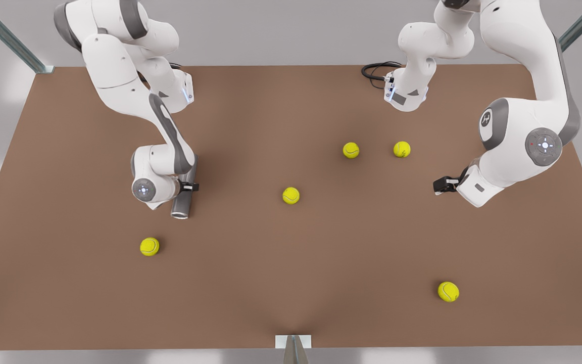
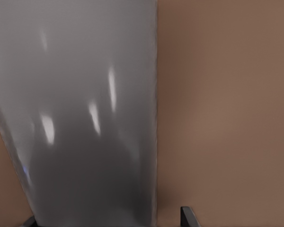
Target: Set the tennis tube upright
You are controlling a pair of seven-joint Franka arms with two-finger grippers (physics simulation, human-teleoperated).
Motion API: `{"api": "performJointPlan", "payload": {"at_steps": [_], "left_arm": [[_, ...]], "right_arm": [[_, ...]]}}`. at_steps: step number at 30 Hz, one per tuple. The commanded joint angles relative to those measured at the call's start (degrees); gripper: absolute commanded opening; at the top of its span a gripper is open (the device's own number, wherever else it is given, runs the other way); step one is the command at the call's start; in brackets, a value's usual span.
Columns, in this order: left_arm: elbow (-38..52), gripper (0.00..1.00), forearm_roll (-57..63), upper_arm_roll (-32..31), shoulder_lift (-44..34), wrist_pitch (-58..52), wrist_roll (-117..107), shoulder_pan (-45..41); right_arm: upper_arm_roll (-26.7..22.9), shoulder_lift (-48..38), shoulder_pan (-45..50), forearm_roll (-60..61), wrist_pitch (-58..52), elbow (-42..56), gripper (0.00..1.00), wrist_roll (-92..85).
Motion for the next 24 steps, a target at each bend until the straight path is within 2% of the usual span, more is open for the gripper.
{"api": "performJointPlan", "payload": {"at_steps": [1,3,5,7,10,12,14,17,19,21,24], "left_arm": [[0.1,1.00,0.0,0.0,0.0,0.1,-0.1,0.0],[0.1,1.00,0.0,0.0,0.0,0.1,-0.1,0.0],[0.1,1.00,0.0,0.0,0.0,0.1,-0.1,0.0],[0.0,1.00,0.0,0.0,0.2,0.1,-0.1,0.1],[0.0,1.00,-0.1,-0.1,2.1,2.2,-0.1,0.1],[0.1,1.00,-0.1,-0.1,2.8,3.1,-0.1,0.2],[0.1,1.00,-0.1,-0.1,3.0,3.6,-0.1,0.3],[0.1,1.00,-0.1,-0.1,3.0,3.6,-0.1,0.3],[0.0,1.00,-2.1,-0.2,3.7,3.6,-0.3,0.8],[0.0,1.00,-2.4,-0.2,4.1,3.4,-0.3,1.0],[0.0,1.00,-19.4,-0.1,7.0,1.0,1.0,6.2]], "right_arm": [[0.0,0.1,0.0,0.1,0.6,0.0,1.00,-2.3],[0.0,0.2,0.0,0.1,0.6,0.0,0.97,-2.3],[0.0,0.2,0.1,0.1,0.6,0.0,0.79,-2.3],[0.0,0.2,0.1,0.1,0.6,0.0,0.72,-2.3],[0.0,-0.3,0.1,0.1,-1.0,1.5,0.72,-2.6],[0.0,-0.6,0.2,-0.1,-10.6,9.6,0.72,-3.7],[0.0,0.0,2.8,-0.3,-15.8,17.4,0.73,-4.4],[-0.1,5.6,7.3,-0.1,-21.3,29.0,0.73,-4.1],[-0.1,11.5,14.2,-0.3,-23.8,40.9,0.74,-4.8],[-0.1,15.0,18.9,0.0,-23.8,47.6,0.74,-11.1],[-0.3,18.3,24.7,-0.9,-22.2,55.3,0.74,-22.0]]}}
